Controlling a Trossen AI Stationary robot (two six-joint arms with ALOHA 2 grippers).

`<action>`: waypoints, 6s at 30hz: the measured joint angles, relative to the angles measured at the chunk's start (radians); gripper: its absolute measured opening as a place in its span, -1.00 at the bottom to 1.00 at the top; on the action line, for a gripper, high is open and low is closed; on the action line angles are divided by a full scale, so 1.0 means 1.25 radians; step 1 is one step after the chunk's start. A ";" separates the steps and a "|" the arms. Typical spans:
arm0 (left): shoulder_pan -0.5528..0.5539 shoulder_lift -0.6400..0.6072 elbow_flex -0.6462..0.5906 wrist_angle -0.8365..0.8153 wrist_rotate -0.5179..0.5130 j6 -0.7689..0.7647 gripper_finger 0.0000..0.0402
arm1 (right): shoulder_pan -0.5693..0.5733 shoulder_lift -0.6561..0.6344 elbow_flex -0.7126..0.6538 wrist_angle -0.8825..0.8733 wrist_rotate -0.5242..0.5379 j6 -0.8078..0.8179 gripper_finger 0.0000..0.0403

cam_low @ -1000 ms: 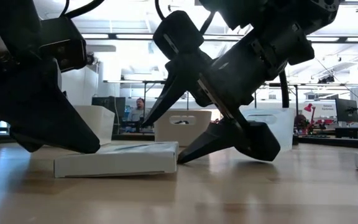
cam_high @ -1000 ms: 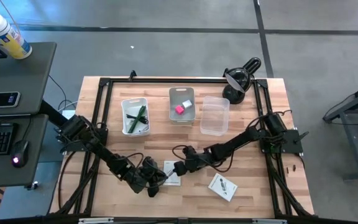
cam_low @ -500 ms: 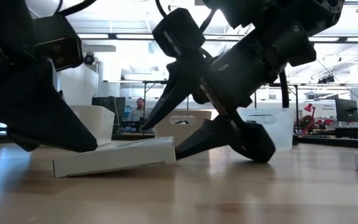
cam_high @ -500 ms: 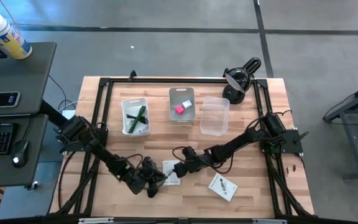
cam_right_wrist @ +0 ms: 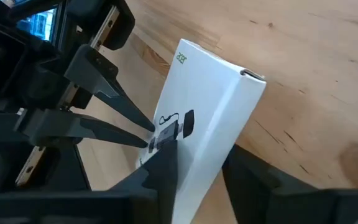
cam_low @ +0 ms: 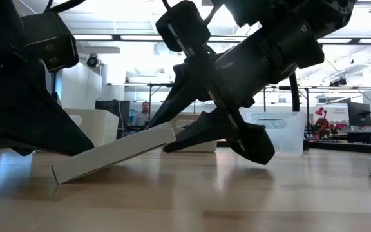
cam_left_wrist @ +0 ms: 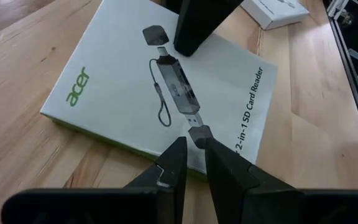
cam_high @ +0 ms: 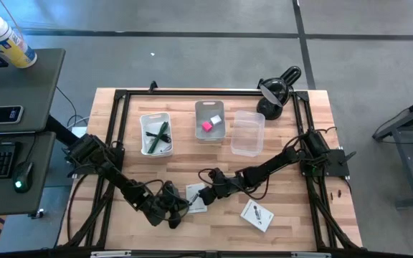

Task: Pick and place items into bin
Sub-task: Put the left card reader box into the transparent bin, then put the card reader box into the transparent bin

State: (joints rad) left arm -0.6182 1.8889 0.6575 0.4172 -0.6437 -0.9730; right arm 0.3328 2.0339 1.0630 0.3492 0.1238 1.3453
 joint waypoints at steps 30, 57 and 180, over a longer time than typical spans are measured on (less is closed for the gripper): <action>0.004 -0.065 0.000 0.011 -0.028 0.148 -0.75 | 0.003 -0.020 0.003 -0.051 -0.025 -0.061 -0.77; 0.002 -0.179 0.002 -0.254 -0.057 0.123 -0.75 | 0.002 -0.346 0.000 -0.412 0.168 -0.182 -0.75; 0.062 -0.180 0.002 -0.235 -0.107 0.048 -0.75 | -0.449 -0.995 -0.513 -0.302 0.050 -0.347 -0.39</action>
State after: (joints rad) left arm -0.5411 1.6638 0.6605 0.1238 -0.7776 -0.9131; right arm -0.2284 0.7897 0.4223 -0.0278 0.1864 0.9111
